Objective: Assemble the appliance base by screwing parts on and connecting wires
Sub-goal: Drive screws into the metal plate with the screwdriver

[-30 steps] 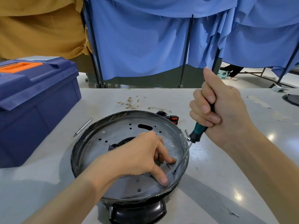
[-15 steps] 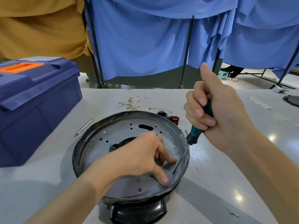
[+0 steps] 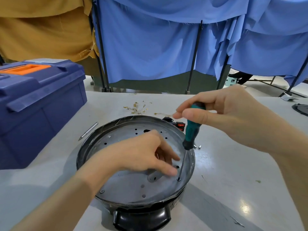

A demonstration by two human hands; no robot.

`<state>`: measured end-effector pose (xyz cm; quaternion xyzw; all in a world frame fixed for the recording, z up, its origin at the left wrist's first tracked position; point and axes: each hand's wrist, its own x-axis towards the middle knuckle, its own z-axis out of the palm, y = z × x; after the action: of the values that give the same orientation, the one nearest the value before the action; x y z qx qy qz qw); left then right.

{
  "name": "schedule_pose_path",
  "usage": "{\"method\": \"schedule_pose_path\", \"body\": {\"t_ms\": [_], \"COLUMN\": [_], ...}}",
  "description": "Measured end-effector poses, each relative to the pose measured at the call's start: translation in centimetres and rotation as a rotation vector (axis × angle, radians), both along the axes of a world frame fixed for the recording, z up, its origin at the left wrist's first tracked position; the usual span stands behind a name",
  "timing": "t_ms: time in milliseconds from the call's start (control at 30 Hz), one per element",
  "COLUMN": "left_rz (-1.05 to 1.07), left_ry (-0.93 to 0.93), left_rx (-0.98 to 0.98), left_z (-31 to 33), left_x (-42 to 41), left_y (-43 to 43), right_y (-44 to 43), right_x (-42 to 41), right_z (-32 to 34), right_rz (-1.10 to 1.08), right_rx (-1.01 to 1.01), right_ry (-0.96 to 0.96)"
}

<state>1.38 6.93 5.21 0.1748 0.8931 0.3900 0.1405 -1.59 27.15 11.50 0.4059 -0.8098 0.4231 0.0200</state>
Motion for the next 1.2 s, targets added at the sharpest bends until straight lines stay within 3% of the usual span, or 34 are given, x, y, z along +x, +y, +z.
{"method": "schedule_pose_path", "body": {"t_ms": [133, 200, 267, 367, 433, 500, 733, 933, 1067, 1200], "left_rz": [0.073, 0.075, 0.085, 0.056, 0.019, -0.035, 0.114, 0.014, 0.107, 0.054], "left_ry": [0.139, 0.194, 0.254, 0.275, 0.198, 0.110, 0.163, -0.004, 0.111, 0.012], "left_rx": [0.333, 0.491, 0.520, 0.433, 0.443, 0.472, 0.402, 0.504, 0.456, 0.548], "left_z": [1.7, 2.1, 2.5, 2.9, 3.1, 3.3, 2.6, 2.8, 2.9, 2.8], "left_x": [0.6, 0.7, 0.8, 0.7, 0.5, 0.4, 0.1, 0.4, 0.6, 0.5], "left_y": [0.9, 1.5, 1.9, 1.7, 1.1, 0.5, 1.7, 1.2, 1.7, 1.7], "right_y": [-0.7, -1.2, -1.4, -0.9, -0.2, 0.0, -1.0, -0.7, -1.5, -0.9], "right_x": [0.2, 0.3, 0.6, 0.8, 0.9, 0.9, 0.7, 0.8, 0.8, 0.8], "right_z": [-0.5, -0.8, -0.9, -0.5, 0.1, 0.3, -0.1, 0.1, -0.3, -0.1], "right_rz": [-0.259, -0.318, -0.338, -0.284, -0.148, -0.030, -0.280, -0.092, -0.185, -0.170], "right_rx": [0.034, 0.086, 0.128, 0.103, 0.041, 0.033, 0.011, -0.026, -0.054, 0.002], "right_ry": [0.423, 0.541, 0.611, 0.432, 0.240, 0.176, 0.379, 0.290, 0.299, 0.259]}}
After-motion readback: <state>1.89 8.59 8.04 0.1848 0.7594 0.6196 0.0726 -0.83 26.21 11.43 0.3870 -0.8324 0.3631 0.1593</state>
